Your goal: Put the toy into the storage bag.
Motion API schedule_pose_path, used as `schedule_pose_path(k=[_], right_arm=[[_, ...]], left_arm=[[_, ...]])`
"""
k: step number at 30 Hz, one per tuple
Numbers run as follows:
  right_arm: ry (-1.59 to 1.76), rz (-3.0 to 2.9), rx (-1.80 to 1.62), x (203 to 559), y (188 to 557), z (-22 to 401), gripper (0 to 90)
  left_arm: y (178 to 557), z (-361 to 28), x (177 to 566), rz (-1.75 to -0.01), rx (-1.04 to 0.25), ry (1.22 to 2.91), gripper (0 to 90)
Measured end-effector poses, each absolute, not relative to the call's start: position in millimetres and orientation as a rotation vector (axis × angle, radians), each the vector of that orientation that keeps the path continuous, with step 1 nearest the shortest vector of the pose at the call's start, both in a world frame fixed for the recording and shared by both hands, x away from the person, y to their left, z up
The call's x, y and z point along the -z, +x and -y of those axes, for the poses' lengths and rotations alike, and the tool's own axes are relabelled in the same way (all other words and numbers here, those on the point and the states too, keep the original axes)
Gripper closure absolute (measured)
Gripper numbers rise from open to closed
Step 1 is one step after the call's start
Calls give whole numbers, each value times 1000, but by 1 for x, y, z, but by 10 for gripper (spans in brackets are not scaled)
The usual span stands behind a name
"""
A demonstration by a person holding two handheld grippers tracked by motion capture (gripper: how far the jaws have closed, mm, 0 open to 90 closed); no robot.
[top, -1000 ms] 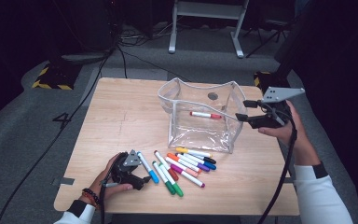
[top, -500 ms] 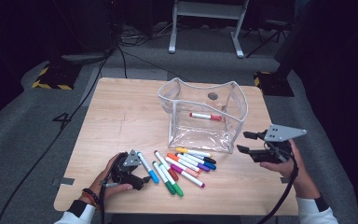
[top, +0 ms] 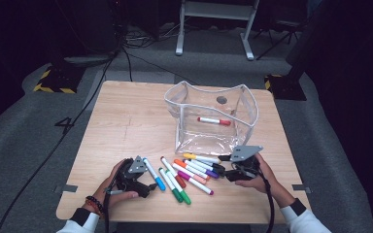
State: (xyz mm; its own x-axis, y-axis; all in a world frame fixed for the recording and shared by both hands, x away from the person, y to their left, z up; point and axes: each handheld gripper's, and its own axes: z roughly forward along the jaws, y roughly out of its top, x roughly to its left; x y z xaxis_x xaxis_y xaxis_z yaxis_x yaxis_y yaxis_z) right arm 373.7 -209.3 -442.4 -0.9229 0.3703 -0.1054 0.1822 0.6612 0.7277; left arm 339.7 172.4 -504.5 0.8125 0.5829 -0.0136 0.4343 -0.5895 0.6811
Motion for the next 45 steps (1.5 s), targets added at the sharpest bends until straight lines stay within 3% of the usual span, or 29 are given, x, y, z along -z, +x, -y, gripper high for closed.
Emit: schedule_pose_path(k=[17, 29, 31, 45], right_arm=[[478, -2664, -1003, 474, 412, 151, 486], [474, -2670, -1000, 479, 418, 135, 650], [464, -2665, -1018, 477, 418, 136, 730], [393, -2683, -1031, 472, 414, 143, 770]], left_arm=[[340, -172, 505, -742, -274, 2293, 101], [339, -172, 505, -743, -273, 2293, 101], [339, -172, 504, -742, -274, 2293, 101], [339, -172, 504, -742, -274, 2293, 101]])
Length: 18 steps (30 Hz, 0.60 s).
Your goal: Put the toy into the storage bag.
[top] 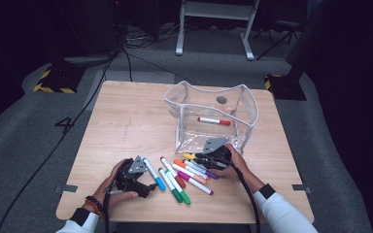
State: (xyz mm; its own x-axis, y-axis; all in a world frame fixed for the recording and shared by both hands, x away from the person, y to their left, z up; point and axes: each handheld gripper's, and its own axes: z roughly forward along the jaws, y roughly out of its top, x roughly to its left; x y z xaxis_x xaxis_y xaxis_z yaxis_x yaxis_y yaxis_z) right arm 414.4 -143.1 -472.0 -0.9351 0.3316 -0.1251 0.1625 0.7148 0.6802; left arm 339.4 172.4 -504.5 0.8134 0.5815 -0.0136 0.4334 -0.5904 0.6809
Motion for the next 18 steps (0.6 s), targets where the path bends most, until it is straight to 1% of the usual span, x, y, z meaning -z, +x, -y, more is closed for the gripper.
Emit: schedule_pose_path(k=[9, 13, 18], right_arm=[[360, -2724, -1057, 465, 407, 154, 770], [352, -2737, -1080, 456, 398, 168, 770], [354, -2757, -1043, 458, 384, 191, 770]], left_arm=[[339, -172, 505, -741, -272, 2292, 102], [339, -173, 505, -739, -271, 2293, 101], [338, -173, 504, -738, -272, 2294, 101]])
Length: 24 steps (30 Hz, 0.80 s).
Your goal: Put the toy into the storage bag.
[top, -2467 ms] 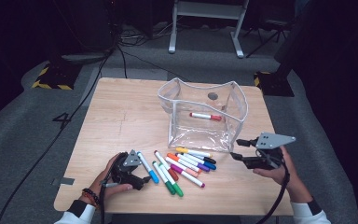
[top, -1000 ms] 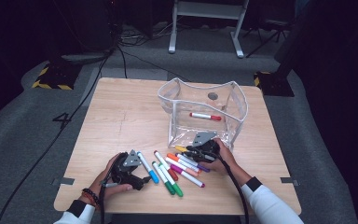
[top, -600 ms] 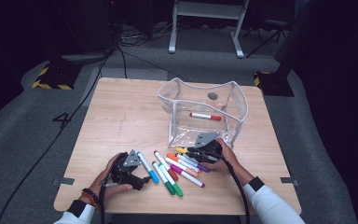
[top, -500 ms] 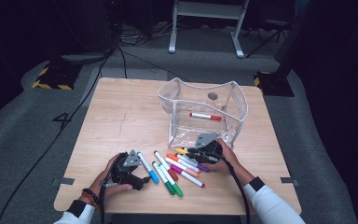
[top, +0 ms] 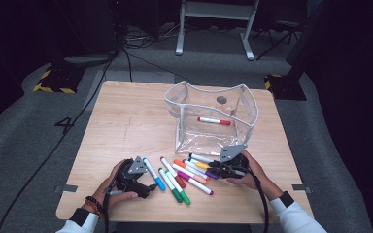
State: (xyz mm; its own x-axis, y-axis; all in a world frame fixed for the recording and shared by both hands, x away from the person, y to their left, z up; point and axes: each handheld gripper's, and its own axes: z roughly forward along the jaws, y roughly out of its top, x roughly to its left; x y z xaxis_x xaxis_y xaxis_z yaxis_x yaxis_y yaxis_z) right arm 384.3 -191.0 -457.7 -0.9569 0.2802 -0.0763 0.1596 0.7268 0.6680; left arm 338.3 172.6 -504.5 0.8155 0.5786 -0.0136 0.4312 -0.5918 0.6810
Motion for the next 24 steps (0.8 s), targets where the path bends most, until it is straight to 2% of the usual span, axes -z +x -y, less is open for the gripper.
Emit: schedule_pose_path(k=[9, 15, 18, 24], right_arm=[[396, -2790, -1015, 463, 356, 248, 769], [383, -2826, -981, 477, 343, 260, 764], [385, -2836, -978, 484, 343, 258, 741], [437, -2829, -1018, 487, 346, 253, 614]], left_arm=[[338, -173, 505, -738, -271, 2294, 101], [338, -173, 505, -738, -270, 2294, 101], [338, -173, 505, -737, -271, 2294, 101], [338, -173, 505, -738, -270, 2294, 101]])
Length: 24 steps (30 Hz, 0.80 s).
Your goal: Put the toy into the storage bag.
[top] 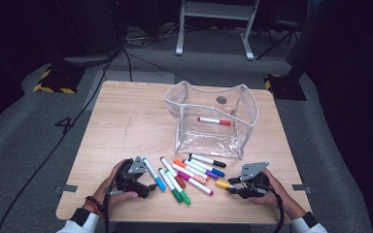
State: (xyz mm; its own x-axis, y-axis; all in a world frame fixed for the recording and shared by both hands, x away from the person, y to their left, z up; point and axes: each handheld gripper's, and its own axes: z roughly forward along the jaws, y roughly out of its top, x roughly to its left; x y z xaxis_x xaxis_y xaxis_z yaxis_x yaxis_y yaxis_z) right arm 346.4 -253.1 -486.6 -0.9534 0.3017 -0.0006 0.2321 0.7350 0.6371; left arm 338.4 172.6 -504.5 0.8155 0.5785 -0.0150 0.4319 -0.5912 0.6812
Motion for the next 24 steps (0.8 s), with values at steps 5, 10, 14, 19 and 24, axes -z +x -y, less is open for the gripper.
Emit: schedule_pose_path(k=[5, 10, 14, 19, 24], right_arm=[[419, -2834, -1046, 487, 349, 249, 737], [406, -2823, -1043, 487, 349, 247, 746], [417, -2816, -1059, 485, 349, 252, 747], [425, -2721, -1137, 465, 346, 261, 748], [433, -2626, -1239, 440, 343, 268, 748]], left_arm=[[338, -173, 505, -738, -271, 2294, 101], [338, -173, 505, -738, -271, 2294, 101], [338, -173, 505, -738, -271, 2294, 101], [338, -173, 505, -738, -270, 2293, 101], [338, -173, 505, -738, -270, 2294, 101]])
